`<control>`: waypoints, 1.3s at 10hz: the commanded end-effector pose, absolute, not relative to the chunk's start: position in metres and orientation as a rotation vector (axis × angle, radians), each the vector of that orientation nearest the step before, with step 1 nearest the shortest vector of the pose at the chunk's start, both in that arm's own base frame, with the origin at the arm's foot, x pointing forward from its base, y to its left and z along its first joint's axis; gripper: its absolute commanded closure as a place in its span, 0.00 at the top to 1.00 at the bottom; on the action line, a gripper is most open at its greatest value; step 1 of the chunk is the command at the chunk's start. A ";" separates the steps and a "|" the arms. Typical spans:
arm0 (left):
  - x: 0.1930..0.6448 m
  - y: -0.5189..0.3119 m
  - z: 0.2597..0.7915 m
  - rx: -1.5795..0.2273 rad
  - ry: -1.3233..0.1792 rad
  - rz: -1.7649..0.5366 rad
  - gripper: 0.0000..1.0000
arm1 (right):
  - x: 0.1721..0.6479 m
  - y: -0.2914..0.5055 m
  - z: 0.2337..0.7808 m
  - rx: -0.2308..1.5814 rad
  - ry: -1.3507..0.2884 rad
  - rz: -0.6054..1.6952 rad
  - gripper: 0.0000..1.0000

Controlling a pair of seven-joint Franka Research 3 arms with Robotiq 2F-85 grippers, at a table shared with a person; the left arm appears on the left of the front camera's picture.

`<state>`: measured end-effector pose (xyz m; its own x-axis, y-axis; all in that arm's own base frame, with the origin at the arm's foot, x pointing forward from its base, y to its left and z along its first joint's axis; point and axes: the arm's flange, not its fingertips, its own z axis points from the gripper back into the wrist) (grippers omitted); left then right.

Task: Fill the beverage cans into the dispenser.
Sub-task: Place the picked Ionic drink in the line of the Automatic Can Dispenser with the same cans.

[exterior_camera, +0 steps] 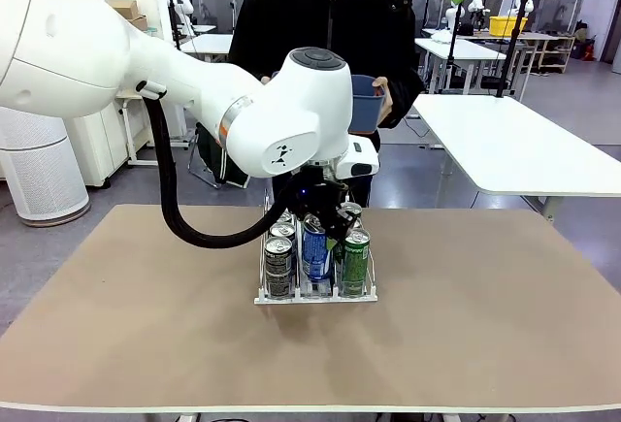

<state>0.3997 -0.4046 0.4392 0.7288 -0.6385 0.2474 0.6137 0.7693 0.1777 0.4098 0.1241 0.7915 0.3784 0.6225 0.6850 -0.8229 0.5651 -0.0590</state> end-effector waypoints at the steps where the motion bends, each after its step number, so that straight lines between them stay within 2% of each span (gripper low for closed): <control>1: 0.413 -0.403 0.430 0.104 -0.369 -0.667 0.57 | 0.410 0.124 0.791 0.325 -0.728 0.938 0.99; 8: 0.417 -0.412 0.389 0.033 -0.298 -0.689 0.57 | 0.410 0.124 0.791 0.325 -0.728 0.938 0.99; 10: 0.414 -0.410 0.390 -0.014 -0.195 -0.757 0.57 | 0.410 0.124 0.791 0.325 -0.728 0.938 0.99; 11: 0.416 -0.409 0.390 0.045 -0.269 -0.697 0.57 | 0.410 0.124 0.791 0.325 -0.728 0.938 0.99; 13: 0.416 -0.409 0.390 0.045 -0.269 -0.697 0.57 | 0.410 0.124 0.791 0.325 -0.728 0.938 0.99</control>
<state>0.4184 -0.4072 0.3909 0.7279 -0.6492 0.2208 0.6405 0.7587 0.1189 0.4098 0.1241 0.7915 0.3784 0.6225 0.6850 -0.8229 0.5651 -0.0590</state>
